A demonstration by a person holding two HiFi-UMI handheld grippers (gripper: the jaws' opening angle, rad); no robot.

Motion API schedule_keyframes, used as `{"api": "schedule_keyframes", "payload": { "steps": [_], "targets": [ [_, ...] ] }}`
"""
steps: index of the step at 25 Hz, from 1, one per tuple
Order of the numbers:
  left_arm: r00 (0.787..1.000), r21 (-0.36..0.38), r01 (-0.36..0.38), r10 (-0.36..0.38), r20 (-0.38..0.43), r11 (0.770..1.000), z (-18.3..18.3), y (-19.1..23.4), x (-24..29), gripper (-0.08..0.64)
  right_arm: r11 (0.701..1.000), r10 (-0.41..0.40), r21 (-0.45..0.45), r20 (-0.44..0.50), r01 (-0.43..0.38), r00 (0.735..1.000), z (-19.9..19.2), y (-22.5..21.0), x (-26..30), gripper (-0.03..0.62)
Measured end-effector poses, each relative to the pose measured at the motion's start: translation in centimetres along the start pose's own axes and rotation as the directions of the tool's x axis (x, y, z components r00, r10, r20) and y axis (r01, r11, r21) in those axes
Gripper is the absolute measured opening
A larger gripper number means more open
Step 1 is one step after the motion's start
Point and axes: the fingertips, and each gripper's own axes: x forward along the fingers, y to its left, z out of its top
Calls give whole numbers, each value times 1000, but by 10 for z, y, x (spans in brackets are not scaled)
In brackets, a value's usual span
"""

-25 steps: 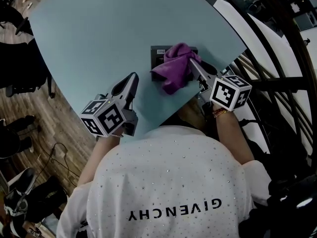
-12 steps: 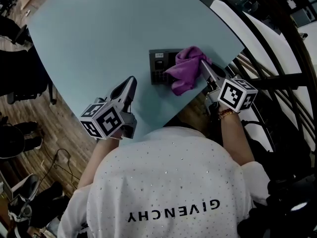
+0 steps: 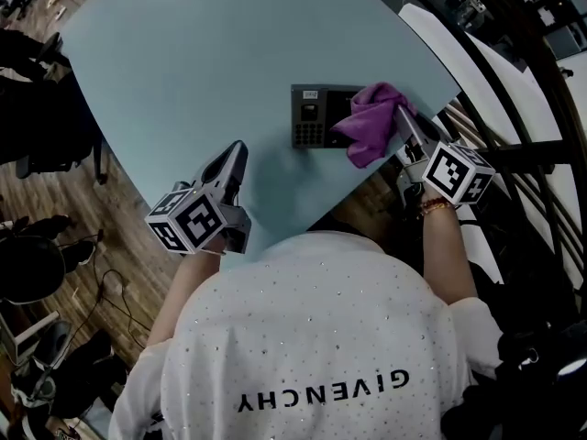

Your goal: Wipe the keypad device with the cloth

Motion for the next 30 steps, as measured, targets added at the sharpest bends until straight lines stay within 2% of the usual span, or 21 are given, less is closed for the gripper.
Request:
{"api": "schedule_keyframes", "payload": {
  "steps": [2, 6, 11, 17, 19, 24, 30],
  "targets": [
    [1000, -8, -10, 10, 6, 1000, -2, 4, -6, 0, 997, 75, 1, 10, -75, 997, 2, 19, -1, 23],
    [1000, -19, -10, 10, 24, 1000, -4, 6, -14, 0, 974, 225, -31, -8, -225, 974, -3, 73, 10, 23],
    [998, -21, -5, 6, 62, 1000, 1, 8, -32, 0, 952, 294, -60, -104, -301, 950, -31, 124, 30, 23],
    [990, -62, -72, 79, 119, 995, 5, 30, -65, 0, 909, 364, -137, -196, -393, 911, -54, 172, 59, 23],
    [987, -71, -85, 94, 131, 994, 6, 34, -73, 0, 908, 357, -151, -207, -390, 911, -58, 177, 67, 23],
    [978, -71, -102, 113, 174, 992, 9, 37, -88, 0, 936, 276, -151, -246, -318, 929, -70, 163, 88, 23],
    [972, -98, -116, 133, 194, 988, 12, 47, -95, 0, 941, 257, -150, -265, -303, 930, -73, 150, 91, 23]
  ]
}}
